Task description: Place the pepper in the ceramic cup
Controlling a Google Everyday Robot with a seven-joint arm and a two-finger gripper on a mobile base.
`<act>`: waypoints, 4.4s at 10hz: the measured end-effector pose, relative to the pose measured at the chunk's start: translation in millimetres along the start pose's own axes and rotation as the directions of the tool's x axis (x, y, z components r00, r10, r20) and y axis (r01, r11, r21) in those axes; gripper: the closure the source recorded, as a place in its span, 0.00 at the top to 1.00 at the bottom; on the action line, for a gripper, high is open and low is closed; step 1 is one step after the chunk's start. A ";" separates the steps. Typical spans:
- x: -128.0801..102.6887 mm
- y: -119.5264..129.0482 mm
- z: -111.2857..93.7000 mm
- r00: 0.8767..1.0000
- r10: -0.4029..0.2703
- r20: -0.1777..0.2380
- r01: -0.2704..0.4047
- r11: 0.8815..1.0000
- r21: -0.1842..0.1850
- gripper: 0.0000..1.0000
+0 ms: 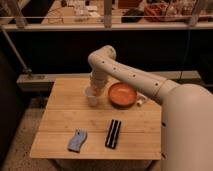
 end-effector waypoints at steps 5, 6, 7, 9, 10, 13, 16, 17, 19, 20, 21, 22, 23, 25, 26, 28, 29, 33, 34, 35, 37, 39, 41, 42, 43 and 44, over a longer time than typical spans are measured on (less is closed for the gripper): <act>-2.9 -2.0 2.4 1.000 0.005 -0.008 -0.005 1.000 0.001 0.13; -3.7 -2.9 3.2 1.000 0.005 -0.010 -0.005 1.000 0.001 0.13; -4.3 -3.6 3.3 1.000 0.005 -0.010 -0.005 1.000 0.001 0.14; -6.0 -5.7 4.0 1.000 0.005 -0.011 -0.005 1.000 0.002 0.23; -6.4 -6.4 4.5 1.000 0.006 -0.012 -0.006 1.000 0.002 0.24; -6.5 -7.3 5.4 1.000 0.010 -0.013 -0.010 1.000 0.003 0.24; -7.7 -8.6 7.1 1.000 0.012 -0.013 -0.012 1.000 0.002 0.24; -8.2 -9.4 7.0 1.000 0.013 -0.013 -0.013 1.000 0.003 0.24; -8.9 -10.0 8.1 1.000 0.017 -0.012 -0.017 1.000 0.002 0.24; -8.7 -10.4 7.8 1.000 0.020 -0.013 -0.020 1.000 0.004 0.24; -8.5 -10.3 8.0 1.000 0.022 -0.013 -0.022 1.000 0.003 0.24; -8.0 -10.5 8.5 1.000 0.026 -0.014 -0.026 1.000 0.003 0.24; -7.9 -10.8 9.0 0.999 0.029 -0.014 -0.029 1.000 0.004 0.24; -8.3 -11.7 9.2 0.999 0.034 -0.013 -0.034 0.999 0.004 0.24; -8.5 -12.2 9.4 0.999 0.036 -0.014 -0.036 0.999 0.005 0.24; -8.9 -12.9 10.4 0.999 0.042 -0.015 -0.042 0.999 0.005 0.24; -9.3 -13.5 10.7 0.999 0.044 -0.014 -0.044 0.999 0.005 0.24; -8.7 -14.2 11.8 0.998 0.059 -0.014 -0.059 0.998 0.006 0.24; -8.6 -14.3 12.3 0.998 0.063 -0.014 -0.063 0.998 0.006 0.24; -8.8 -14.8 12.6 0.998 0.067 -0.013 -0.067 0.998 0.006 0.24; -9.1 -15.5 12.9 0.997 0.071 -0.013 -0.071 0.997 0.007 0.24; -8.6 -16.0 13.1 0.997 0.082 -0.012 -0.082 0.997 0.008 0.24; -8.4 -16.2 13.7 0.996 0.090 -0.012 -0.090 0.996 0.009 0.24; -8.3 -16.3 13.8 0.996 0.093 -0.011 -0.093 0.996 0.009 0.24; -8.1 -16.4 13.8 0.995 0.096 -0.012 -0.096 0.995 0.009 0.27; -7.8 -15.9 14.5 0.995 0.101 -0.011 -0.101 0.995 0.008 0.35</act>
